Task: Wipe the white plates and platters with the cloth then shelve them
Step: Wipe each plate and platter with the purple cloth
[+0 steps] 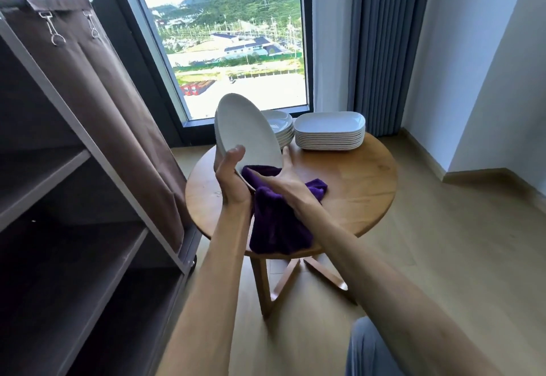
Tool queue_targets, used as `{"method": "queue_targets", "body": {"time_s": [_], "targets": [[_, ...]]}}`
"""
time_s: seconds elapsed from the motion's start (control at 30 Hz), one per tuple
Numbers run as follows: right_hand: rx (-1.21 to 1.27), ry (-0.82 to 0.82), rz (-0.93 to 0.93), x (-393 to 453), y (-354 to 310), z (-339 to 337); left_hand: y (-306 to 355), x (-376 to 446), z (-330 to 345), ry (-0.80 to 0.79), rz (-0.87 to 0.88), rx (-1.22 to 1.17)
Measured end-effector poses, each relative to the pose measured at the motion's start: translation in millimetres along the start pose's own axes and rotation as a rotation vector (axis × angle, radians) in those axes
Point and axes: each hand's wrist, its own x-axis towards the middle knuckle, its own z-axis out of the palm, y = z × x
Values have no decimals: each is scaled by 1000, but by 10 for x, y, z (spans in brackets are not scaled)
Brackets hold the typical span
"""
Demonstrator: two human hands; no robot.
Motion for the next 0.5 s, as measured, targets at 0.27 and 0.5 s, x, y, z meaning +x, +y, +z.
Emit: {"method": "queue_targets", "body": {"time_s": [0.27, 0.5], "targets": [[-318, 262, -436, 176, -391, 105, 52, -92, -101, -102, -122, 13], [-395, 421, -278, 539, -477, -82, 59, -248, -74, -170, 4, 44]]}}
